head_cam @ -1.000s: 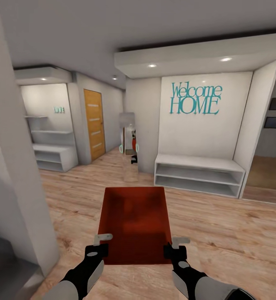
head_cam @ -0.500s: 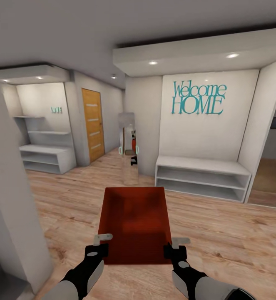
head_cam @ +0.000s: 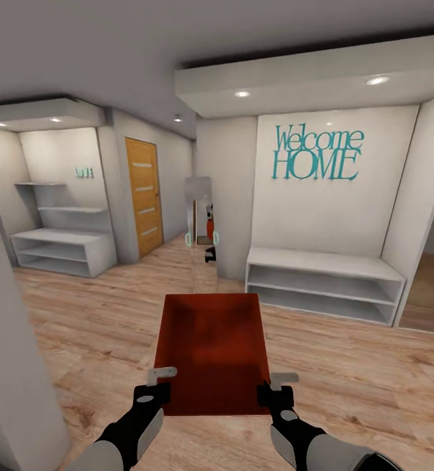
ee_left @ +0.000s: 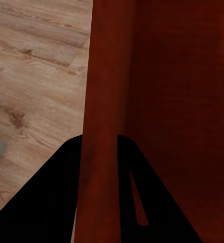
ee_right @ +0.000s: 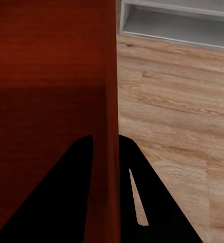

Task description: Move the two storage containers from the living room to the garage. In the garage, place one container on the floor and stack the other container on top of it (either order is fine).

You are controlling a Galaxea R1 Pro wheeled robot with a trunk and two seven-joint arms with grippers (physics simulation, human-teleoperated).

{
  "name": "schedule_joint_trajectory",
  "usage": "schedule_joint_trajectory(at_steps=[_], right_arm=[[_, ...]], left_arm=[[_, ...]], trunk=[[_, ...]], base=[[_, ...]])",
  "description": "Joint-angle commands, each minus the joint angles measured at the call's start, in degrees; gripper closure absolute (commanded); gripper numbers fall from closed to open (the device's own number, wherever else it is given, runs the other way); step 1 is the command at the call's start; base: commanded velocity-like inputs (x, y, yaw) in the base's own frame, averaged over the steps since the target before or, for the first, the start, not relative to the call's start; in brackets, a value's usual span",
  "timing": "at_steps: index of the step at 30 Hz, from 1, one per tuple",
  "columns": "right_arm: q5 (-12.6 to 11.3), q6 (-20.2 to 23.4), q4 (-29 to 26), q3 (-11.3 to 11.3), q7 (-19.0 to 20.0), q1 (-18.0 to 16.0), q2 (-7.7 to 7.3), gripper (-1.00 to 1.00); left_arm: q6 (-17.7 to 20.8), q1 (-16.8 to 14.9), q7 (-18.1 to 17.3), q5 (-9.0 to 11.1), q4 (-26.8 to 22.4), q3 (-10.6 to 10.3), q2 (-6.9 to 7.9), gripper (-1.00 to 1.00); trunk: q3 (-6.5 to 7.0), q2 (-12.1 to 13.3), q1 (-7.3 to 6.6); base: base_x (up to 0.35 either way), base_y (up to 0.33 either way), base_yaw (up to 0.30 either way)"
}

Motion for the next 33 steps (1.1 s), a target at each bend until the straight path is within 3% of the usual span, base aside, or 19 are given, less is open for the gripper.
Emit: schedule_joint_trajectory(at_steps=[1,33], right_arm=[[0.49,-0.21,-0.22,-1.63,0.03,-0.05,-0.70,1.00],[0.49,-0.23,-0.20,-1.61,0.03,-0.05,-0.70,1.00]], left_arm=[[0.39,-0.07,0.60,1.13,-0.02,0.49,2.13,1.00],[0.39,-0.07,0.60,1.13,-0.02,0.49,2.12,1.00]], trunk=[[-0.09,-0.06,0.04],[-0.09,-0.06,0.04]], base=[[0.323,0.000,0.000],[0.323,0.000,0.000]])
